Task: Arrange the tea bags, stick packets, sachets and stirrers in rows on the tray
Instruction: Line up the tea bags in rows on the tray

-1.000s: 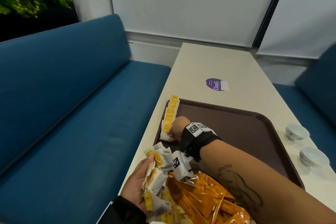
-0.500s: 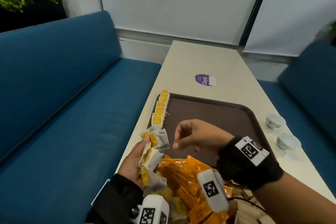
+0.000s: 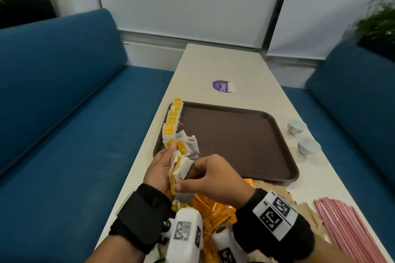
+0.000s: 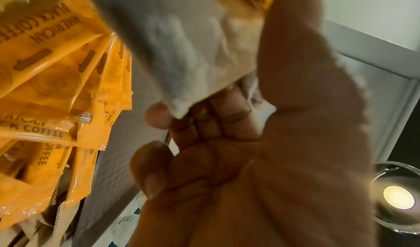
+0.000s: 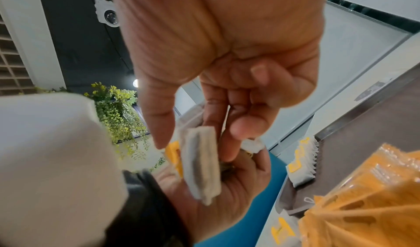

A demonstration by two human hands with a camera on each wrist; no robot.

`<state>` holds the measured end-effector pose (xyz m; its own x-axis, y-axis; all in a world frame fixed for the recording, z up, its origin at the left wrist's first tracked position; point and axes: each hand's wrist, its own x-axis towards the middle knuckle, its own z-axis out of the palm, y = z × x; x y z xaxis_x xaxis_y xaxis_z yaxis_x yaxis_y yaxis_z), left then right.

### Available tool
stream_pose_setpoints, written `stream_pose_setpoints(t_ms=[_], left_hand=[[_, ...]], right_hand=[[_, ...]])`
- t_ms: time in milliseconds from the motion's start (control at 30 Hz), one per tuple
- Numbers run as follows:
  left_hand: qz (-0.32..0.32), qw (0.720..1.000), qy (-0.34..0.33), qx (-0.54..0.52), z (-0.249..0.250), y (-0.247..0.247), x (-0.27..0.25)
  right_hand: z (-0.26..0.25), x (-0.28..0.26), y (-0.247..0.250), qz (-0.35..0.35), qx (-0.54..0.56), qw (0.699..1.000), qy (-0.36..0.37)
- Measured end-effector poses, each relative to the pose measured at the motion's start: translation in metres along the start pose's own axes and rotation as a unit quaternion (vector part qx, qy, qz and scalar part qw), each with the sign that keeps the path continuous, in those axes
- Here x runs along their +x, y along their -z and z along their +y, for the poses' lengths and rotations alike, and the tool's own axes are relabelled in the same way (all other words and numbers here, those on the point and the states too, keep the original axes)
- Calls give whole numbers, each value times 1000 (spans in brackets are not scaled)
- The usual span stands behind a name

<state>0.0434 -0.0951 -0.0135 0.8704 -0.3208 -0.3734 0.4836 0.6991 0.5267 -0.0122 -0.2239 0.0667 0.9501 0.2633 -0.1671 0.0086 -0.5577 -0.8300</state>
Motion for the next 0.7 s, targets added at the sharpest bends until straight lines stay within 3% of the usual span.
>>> stream_pose_setpoints(t_ms=[267,433,533,700], left_hand=[[72,994,-81,11,-3,10,-7],[84,989,-123,-12,1,20,-9],[68,989,-127,-21,8,25,-10],[93,989,-116,-1,18,34,-10]], right_hand=[[2,3,-17,36,-16,999,4],[0,7,-23,6,-52,998,23],[-2,11,-22,-19,-51,998,33],[-8,21,-18,-43,-52,997,34]])
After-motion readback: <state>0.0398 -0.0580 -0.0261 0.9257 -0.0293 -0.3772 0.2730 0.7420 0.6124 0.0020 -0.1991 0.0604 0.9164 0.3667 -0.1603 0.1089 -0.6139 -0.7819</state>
